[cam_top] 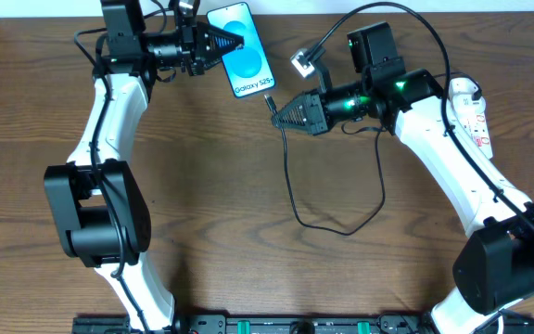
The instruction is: Plug charger to phone and switch on socket
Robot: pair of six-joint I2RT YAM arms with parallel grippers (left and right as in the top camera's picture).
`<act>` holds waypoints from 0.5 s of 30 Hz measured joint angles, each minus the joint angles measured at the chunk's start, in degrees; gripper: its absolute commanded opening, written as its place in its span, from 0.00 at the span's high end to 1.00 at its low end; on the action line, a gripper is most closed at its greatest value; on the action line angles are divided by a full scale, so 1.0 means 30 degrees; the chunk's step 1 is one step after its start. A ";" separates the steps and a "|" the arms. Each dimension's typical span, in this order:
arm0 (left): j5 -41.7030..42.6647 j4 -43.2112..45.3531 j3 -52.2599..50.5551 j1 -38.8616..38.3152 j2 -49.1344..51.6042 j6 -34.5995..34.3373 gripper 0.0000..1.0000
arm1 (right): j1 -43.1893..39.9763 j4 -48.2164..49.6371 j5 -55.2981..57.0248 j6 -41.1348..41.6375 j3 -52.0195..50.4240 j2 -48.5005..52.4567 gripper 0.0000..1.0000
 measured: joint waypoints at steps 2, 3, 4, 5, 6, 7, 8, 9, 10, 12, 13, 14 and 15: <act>-0.0146 0.0000 0.0000 -0.0153 0.0000 -0.0160 0.93 | 0.0015 0.0131 0.0102 0.0481 0.0000 0.0000 0.99; -0.0357 0.0000 0.0000 -0.0284 0.0000 -0.0459 0.93 | 0.0015 0.0197 0.0255 0.1042 0.0000 0.0000 0.99; -0.0444 0.0000 0.0000 -0.0342 0.0000 -0.0590 0.93 | 0.0015 0.0197 0.0321 0.1231 0.0000 0.0000 0.99; -0.0532 0.0000 0.0000 -0.0401 0.0000 -0.0656 0.93 | 0.0036 0.0204 0.0415 0.1464 0.0000 0.0000 0.99; -0.0627 -0.0007 0.0000 -0.0452 0.0000 -0.0794 0.93 | 0.0058 0.0204 0.0510 0.1661 0.0000 0.0000 0.99; -0.0685 0.0000 0.0000 -0.0459 0.0000 -0.0889 0.93 | 0.0095 0.0204 0.0561 0.1800 0.0000 0.0000 0.99; -0.0729 0.0007 0.0000 -0.0459 0.0000 -0.0969 0.93 | 0.0153 0.0204 0.0648 0.1945 0.0000 0.0000 0.99; -0.0787 0.0007 0.0000 -0.0444 0.0000 -0.1020 0.93 | 0.0248 0.0211 0.0787 0.2127 0.0000 0.0000 0.99; -0.0852 0.0007 0.0000 -0.0444 0.0000 -0.1071 0.93 | 0.0306 0.0211 0.0896 0.2266 0.0000 0.0000 0.99; -0.0918 0.0007 0.0000 -0.0444 0.0000 -0.1093 0.93 | 0.0408 0.0291 0.1027 0.2484 0.0000 0.0000 0.99; -0.0918 0.0007 0.0000 -0.0444 0.0000 -0.1093 0.93 | 0.0430 0.0291 0.1049 0.2528 0.0000 0.0007 0.99; -0.0918 0.0007 0.0000 -0.0444 0.0000 -0.1100 0.93 | 0.0430 0.0313 0.1071 0.2579 0.0000 0.0036 0.99; -0.0918 0.0007 0.0000 -0.0444 0.0000 -0.1100 0.93 | 0.0430 0.0328 0.1100 0.2608 0.0000 0.0051 0.99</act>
